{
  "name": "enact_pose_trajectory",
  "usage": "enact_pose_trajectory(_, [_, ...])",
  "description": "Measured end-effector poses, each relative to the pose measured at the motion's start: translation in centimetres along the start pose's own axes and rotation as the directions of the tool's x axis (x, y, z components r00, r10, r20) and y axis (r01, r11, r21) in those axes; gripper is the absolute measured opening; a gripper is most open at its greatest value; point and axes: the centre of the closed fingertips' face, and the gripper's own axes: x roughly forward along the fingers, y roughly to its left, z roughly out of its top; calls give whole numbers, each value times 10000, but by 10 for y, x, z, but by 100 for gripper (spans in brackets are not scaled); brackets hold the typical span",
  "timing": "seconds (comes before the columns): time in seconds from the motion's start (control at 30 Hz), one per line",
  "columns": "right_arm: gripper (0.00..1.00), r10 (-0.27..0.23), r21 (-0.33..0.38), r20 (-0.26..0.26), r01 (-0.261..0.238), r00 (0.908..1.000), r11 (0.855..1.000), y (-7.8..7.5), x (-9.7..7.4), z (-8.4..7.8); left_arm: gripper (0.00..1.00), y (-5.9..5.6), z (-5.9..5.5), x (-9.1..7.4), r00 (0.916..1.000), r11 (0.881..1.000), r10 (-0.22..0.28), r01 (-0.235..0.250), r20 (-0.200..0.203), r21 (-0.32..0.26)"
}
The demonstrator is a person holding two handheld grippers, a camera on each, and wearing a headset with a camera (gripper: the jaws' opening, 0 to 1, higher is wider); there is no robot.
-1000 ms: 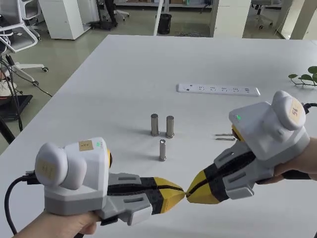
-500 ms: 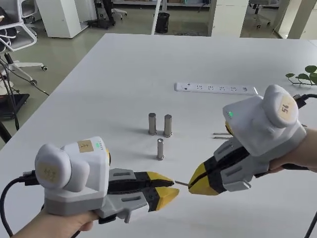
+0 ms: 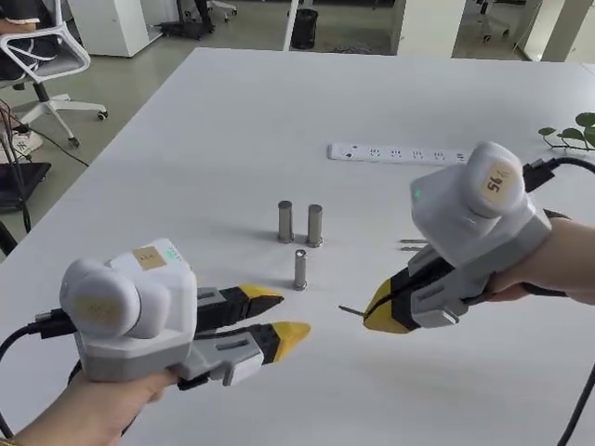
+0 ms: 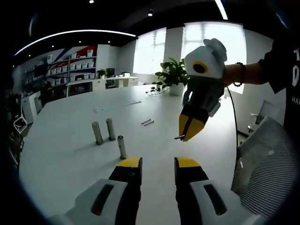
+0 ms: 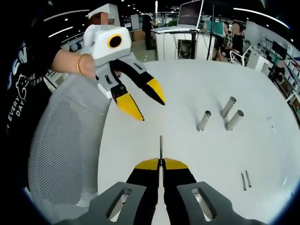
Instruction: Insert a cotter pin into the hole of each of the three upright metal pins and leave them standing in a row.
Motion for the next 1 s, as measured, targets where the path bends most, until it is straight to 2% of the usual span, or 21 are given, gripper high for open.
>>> enact_pose_trajectory(0.03, [0,-84,287,-28,85,10000,9996,-3,1,0,26,4,0,2,9999,9999,102,-102,-53,6])
enact_pose_trajectory(0.1, [0,-41,275,47,40,10000,9996,-6,2,2,27,10,0,5,9994,9994,325,-323,-88,126])
enact_pose_trajectory(0.3, [0,-400,412,-410,417,9984,9983,-21,8,1,26,32,1,14,9957,9956,901,-894,-230,291])
enact_pose_trajectory(0.47, [0,-537,1079,-568,596,9969,9924,-41,11,3,25,50,-2,23,9904,9909,1302,-1284,-461,398])
enact_pose_trajectory(0.53, [0,-484,1286,-617,560,9969,9901,-43,11,4,25,54,-3,27,9898,9903,1347,-1329,-473,402])
enact_pose_trajectory(0.77, [0,-550,1564,-1186,734,9914,9850,-57,19,0,25,64,-6,41,9887,9900,1352,-1322,-655,483])
enact_pose_trajectory(1.0, [0,-492,1611,-1450,726,9882,9843,-60,25,2,23,70,-10,57,9885,9906,1322,-1292,-737,448])
